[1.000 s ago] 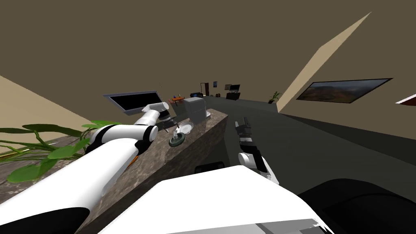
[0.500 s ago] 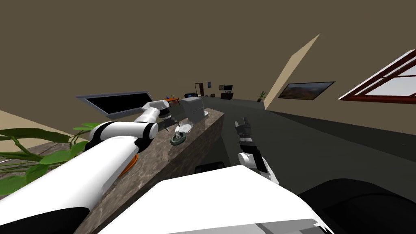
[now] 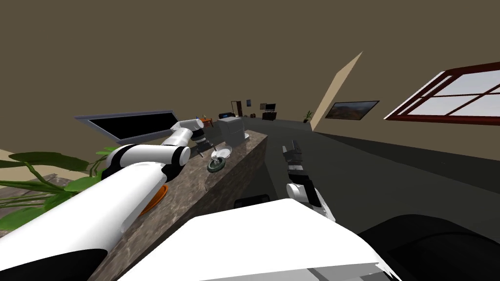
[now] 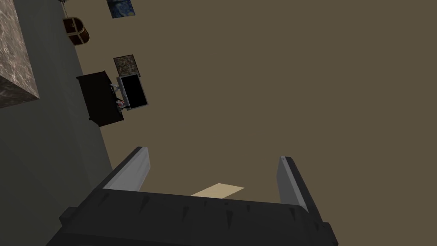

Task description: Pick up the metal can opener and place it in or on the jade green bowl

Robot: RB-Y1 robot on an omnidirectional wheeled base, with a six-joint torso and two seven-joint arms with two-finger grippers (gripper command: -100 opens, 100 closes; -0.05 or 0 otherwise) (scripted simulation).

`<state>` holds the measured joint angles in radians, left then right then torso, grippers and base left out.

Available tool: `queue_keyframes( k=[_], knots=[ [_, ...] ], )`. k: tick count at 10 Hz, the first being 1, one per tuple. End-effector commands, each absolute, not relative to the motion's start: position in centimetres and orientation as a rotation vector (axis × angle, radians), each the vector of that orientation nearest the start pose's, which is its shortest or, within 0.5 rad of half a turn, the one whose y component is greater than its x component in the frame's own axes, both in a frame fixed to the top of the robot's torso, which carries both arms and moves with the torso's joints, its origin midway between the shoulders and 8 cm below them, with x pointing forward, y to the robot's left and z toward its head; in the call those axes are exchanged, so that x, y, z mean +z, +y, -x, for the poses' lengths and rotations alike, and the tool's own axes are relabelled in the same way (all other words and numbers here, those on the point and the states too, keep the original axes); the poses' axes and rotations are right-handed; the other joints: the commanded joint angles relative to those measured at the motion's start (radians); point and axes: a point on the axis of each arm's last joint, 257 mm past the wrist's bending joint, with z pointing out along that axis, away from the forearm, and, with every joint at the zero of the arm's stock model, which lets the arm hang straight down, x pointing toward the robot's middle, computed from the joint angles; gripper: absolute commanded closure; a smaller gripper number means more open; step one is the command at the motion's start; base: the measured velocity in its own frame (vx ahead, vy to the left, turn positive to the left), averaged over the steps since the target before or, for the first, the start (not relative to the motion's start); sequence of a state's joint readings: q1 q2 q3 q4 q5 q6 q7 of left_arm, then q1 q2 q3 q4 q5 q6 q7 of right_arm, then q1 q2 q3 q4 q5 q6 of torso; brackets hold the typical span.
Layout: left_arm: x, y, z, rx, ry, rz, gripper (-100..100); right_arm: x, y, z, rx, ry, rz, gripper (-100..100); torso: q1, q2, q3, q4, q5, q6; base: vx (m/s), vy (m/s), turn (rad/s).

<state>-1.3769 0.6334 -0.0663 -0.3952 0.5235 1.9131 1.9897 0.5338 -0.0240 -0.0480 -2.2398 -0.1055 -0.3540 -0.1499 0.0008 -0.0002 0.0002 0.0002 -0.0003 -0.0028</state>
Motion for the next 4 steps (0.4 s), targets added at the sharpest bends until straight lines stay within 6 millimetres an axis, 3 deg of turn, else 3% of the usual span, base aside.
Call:
queue_keyframes(
  k=[1,4],
  knots=[
    [-12.68,33.72,-50.00,0.114,-0.879,3.053,0,-3.39,-31.60,-36.38,1.387,0.651,-0.944,0,0.000,0.000,0.000,0.000,0.000,0.000,0.000,0.000,0.000],
    [-12.68,33.72,-50.00,0.114,-0.879,3.053,0,-3.39,-31.60,-36.38,1.387,0.651,-0.944,0,-0.001,-0.001,-0.001,0.000,0.000,0.000,0.000,0.000,0.000]
  ],
)
